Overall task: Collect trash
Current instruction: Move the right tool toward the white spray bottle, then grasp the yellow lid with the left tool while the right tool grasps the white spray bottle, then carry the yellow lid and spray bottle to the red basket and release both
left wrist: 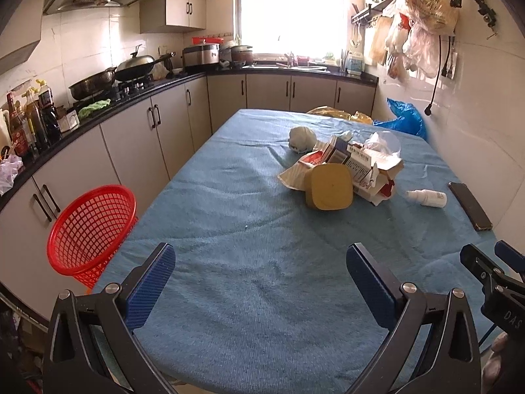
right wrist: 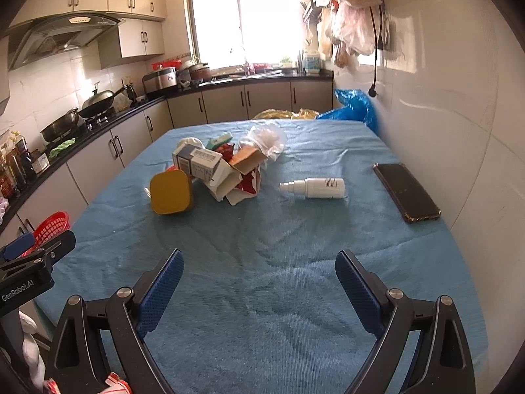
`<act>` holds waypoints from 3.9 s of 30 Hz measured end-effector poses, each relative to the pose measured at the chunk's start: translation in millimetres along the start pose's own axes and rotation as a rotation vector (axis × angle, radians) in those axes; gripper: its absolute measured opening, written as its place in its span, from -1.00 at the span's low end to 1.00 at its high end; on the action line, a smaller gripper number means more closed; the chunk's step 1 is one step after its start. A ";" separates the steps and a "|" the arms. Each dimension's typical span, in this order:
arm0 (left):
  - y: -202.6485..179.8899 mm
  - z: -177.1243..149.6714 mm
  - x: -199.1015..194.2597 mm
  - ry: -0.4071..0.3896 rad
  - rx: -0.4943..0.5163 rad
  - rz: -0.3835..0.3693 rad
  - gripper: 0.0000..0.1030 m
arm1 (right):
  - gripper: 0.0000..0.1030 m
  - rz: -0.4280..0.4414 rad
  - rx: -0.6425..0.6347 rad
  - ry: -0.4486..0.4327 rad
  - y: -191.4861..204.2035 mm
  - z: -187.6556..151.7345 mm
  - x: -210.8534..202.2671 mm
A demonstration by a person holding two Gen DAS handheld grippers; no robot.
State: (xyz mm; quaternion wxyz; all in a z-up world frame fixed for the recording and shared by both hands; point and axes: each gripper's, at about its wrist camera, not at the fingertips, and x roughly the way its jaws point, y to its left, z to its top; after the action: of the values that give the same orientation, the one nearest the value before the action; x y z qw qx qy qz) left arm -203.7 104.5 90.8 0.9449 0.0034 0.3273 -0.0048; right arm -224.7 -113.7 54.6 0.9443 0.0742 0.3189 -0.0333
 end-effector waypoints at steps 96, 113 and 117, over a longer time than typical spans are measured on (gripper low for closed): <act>283.3 5.6 45.0 0.017 -0.416 0.199 0.35 | -0.37 0.601 0.029 0.253 188.4 95.1 101.9; 341.3 -6.1 83.1 0.075 -0.557 0.108 0.56 | -0.27 0.778 -0.122 0.450 375.6 40.9 172.6; 341.9 -7.5 75.8 0.059 -0.564 0.114 0.59 | -0.04 0.752 -0.146 0.416 366.3 38.4 164.9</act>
State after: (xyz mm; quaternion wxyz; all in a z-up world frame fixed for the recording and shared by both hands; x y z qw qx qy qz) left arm -144.9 445.9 39.1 0.8973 -0.2411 0.3424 0.1397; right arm -30.3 239.0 28.1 0.8092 0.1232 0.4545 0.3513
